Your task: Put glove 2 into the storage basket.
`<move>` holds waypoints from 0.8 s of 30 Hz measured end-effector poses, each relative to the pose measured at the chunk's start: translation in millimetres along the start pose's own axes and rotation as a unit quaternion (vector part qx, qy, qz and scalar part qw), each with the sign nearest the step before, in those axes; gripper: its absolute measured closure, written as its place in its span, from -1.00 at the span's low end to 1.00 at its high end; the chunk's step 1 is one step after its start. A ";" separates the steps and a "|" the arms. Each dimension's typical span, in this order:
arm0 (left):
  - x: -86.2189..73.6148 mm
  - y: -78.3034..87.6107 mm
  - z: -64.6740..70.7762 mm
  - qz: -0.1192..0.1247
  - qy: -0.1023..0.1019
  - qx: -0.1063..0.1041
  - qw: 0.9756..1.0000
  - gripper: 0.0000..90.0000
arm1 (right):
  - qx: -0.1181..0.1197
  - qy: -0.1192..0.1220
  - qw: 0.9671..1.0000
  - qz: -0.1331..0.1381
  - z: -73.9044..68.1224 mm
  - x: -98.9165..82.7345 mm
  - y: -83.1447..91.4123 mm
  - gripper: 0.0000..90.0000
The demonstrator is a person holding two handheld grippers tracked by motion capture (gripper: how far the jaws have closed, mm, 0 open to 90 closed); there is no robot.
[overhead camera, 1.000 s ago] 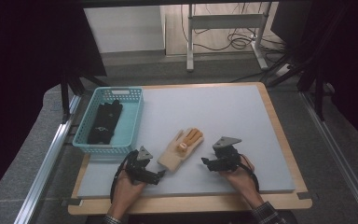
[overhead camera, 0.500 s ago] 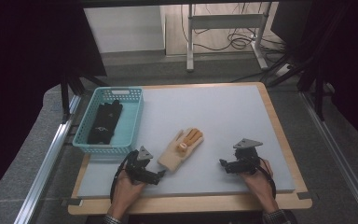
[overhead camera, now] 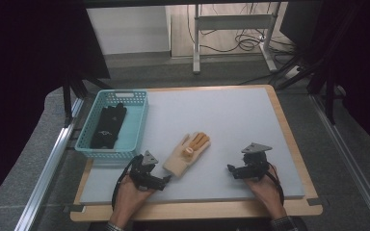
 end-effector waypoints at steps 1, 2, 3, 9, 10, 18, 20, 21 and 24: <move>0.1 0.0 0.0 0.000 0.000 0.000 1.000 -1.00 | 0.000 -0.001 1.000 -0.001 -0.1 -0.1 0.0 -0.88; 0.1 0.0 0.0 0.000 0.000 -0.001 1.000 -1.00 | 0.000 -0.001 1.000 -0.001 0.0 -0.1 0.0 -0.88; 0.1 0.0 0.0 0.001 0.000 -0.001 1.000 -1.00 | 0.000 -0.001 1.000 -0.001 -0.1 -0.1 -0.1 -0.88; 0.2 0.6 0.3 0.000 0.002 0.001 1.000 -0.99 | 0.000 -0.001 1.000 -0.001 -0.1 -0.1 0.0 -0.88; 0.2 1.0 0.4 -0.002 0.002 0.002 1.000 -0.99 | 0.000 -0.001 1.000 -0.001 0.0 -0.1 0.0 -0.88; 5.2 5.2 11.0 -0.010 -0.002 -0.019 1.000 -0.97 | 0.000 -0.001 1.000 -0.001 0.0 -0.2 -0.1 -0.88; 7.6 6.3 13.4 -0.016 -0.006 -0.020 1.000 -0.99 | 0.000 -0.001 1.000 -0.001 0.0 -0.1 0.0 -0.88; 9.2 7.2 14.1 -0.017 -0.007 -0.020 1.000 -0.99 | 0.000 -0.001 1.000 -0.001 0.0 -0.1 0.0 -0.88; 15.7 11.5 17.4 -0.017 -0.008 -0.028 0.999 -1.00 | 0.000 -0.001 1.000 -0.001 0.0 -0.2 -0.1 -0.88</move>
Point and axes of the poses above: each handheld gripper's, and its own axes: y roughly backward along the jaws, x roughly out of its top, z roughly to its right, the point moved 10 cm from there along -y, roughly forward along the jaws, and after that the axes turned 6 degrees about -z, right-handed, at the moved point
